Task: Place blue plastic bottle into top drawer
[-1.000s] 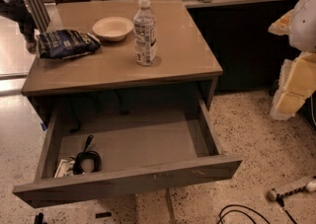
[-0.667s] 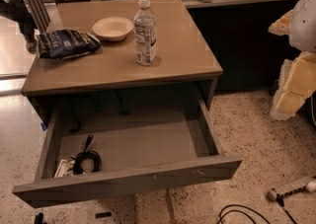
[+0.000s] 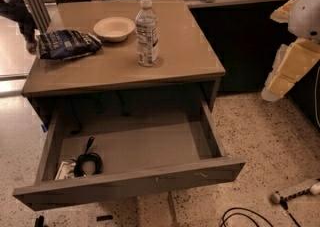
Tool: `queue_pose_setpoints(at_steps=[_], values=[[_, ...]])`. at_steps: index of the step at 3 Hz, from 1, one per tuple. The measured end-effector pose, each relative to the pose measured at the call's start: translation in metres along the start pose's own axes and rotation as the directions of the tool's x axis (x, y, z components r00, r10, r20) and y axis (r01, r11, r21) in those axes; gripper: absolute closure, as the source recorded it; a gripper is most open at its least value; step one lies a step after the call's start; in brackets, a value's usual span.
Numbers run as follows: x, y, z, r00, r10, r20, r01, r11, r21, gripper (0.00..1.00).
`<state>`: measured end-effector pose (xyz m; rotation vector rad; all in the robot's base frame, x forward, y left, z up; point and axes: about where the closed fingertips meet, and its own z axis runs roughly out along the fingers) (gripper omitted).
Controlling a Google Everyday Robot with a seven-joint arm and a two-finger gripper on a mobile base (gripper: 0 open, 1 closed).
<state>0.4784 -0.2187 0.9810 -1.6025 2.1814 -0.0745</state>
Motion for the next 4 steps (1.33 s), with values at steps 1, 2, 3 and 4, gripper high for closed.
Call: queue_pose_setpoints(at_steps=[1, 2, 3, 4], values=[[-0.025, -0.038, 0.018, 0.996, 0.01, 0.085, -0.012, 0.9996, 0.026, 0.0], [-0.063, -0.076, 0.037, 0.984, 0.007, 0.18, -0.011, 0.9997, 0.023, 0.0], [-0.118, -0.117, 0.049, 0.934, 0.031, 0.356, -0.035, 0.9994, 0.005, 0.0], [-0.118, -0.117, 0.049, 0.934, 0.031, 0.356, -0.035, 0.9994, 0.005, 0.0]])
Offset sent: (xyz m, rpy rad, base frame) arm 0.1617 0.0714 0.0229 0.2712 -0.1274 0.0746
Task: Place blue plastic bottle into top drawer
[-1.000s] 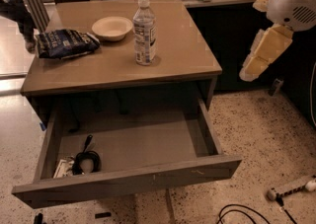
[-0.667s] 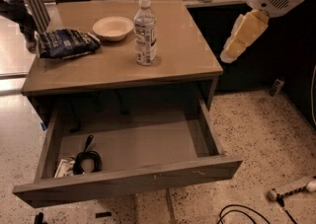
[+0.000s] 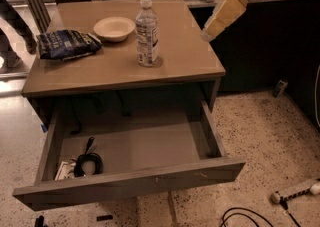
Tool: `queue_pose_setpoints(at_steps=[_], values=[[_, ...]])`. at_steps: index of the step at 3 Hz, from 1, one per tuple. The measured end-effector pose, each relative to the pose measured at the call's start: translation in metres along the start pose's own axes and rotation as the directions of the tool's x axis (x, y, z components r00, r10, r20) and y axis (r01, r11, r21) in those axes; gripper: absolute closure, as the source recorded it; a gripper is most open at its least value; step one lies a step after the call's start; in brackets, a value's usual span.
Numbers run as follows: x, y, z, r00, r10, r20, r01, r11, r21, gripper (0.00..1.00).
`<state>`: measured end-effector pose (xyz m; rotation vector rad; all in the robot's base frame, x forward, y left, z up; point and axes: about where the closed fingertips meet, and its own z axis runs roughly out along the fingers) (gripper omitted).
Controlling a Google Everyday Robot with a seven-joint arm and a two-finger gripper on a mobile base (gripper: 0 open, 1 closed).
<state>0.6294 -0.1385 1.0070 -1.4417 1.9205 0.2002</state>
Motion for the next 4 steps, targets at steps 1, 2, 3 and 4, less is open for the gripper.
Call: queue_pose_setpoints(at_steps=[1, 2, 3, 4], values=[[-0.006, -0.004, 0.012, 0.998, 0.027, 0.061, -0.028, 0.9996, 0.006, 0.0], [-0.025, -0.015, 0.03, 0.987, 0.044, 0.154, -0.046, 0.9988, 0.013, 0.0], [-0.044, -0.026, 0.047, 0.973, 0.048, 0.227, -0.052, 0.9985, 0.014, 0.0], [-0.061, -0.031, 0.071, 0.961, 0.048, 0.271, -0.046, 0.9988, -0.017, 0.0]])
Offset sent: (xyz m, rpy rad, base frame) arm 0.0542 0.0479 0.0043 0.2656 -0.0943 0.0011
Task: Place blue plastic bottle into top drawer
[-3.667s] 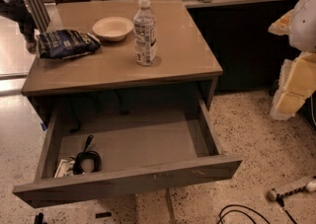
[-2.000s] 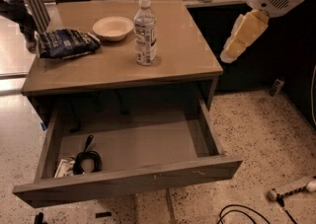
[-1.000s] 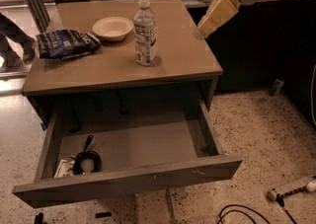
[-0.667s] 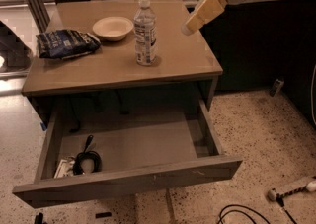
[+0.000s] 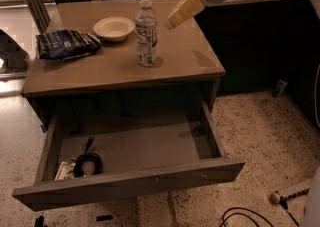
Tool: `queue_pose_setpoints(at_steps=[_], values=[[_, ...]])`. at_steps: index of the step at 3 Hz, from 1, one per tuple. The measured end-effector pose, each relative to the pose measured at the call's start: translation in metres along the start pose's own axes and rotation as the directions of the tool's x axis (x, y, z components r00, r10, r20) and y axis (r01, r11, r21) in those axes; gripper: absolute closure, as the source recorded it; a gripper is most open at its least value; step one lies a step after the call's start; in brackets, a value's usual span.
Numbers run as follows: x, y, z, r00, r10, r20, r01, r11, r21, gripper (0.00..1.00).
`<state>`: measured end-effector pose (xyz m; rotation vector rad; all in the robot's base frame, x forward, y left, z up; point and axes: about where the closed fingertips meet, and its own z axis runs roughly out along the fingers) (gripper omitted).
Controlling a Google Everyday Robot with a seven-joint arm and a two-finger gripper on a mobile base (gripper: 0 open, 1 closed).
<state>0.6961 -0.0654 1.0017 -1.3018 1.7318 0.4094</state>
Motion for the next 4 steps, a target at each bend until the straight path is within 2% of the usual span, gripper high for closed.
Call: queue_pose_setpoints(at_steps=[2, 4], values=[[-0.003, 0.009, 0.058, 0.999, 0.031, 0.01, -0.03, 0.9939, -0.106, 0.0], [-0.008, 0.015, 0.092, 0.999, 0.052, 0.0, -0.051, 0.9853, -0.163, 0.0]])
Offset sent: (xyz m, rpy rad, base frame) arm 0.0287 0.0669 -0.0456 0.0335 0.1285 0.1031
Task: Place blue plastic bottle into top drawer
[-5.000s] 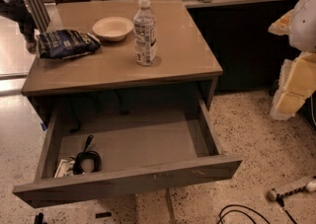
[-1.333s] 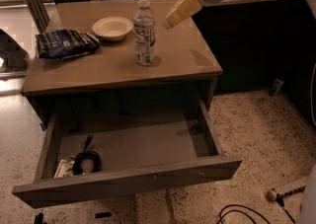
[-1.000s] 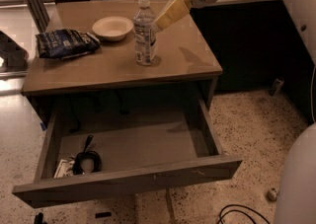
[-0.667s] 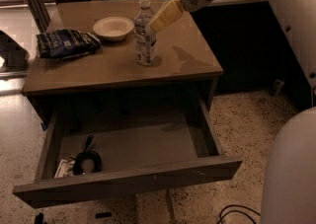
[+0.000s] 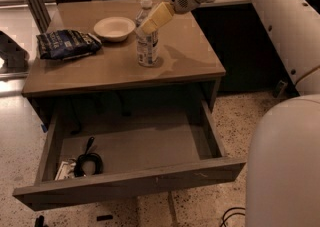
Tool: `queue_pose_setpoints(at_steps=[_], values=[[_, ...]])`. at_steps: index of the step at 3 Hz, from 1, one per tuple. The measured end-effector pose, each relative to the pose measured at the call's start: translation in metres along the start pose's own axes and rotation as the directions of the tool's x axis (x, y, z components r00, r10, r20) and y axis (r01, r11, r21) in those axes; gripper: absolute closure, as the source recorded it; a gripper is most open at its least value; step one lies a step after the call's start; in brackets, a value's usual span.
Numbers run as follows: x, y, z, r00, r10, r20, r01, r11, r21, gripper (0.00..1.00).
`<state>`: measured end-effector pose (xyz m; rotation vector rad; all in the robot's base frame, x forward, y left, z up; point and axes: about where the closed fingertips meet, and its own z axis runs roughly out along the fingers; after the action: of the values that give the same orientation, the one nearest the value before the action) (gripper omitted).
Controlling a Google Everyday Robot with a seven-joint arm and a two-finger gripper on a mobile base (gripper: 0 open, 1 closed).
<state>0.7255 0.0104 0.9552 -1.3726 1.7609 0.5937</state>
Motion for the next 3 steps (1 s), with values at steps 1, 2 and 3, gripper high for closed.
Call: queue_pose_setpoints(at_steps=[1, 2, 3], values=[[-0.001, 0.0, 0.014, 1.0, 0.01, 0.004, -0.01, 0.9998, -0.015, 0.0], [0.004, 0.002, 0.028, 1.0, 0.024, -0.003, -0.024, 0.9992, -0.032, 0.0], [0.013, 0.004, 0.041, 0.999, 0.032, -0.031, -0.033, 0.9984, -0.046, 0.19]])
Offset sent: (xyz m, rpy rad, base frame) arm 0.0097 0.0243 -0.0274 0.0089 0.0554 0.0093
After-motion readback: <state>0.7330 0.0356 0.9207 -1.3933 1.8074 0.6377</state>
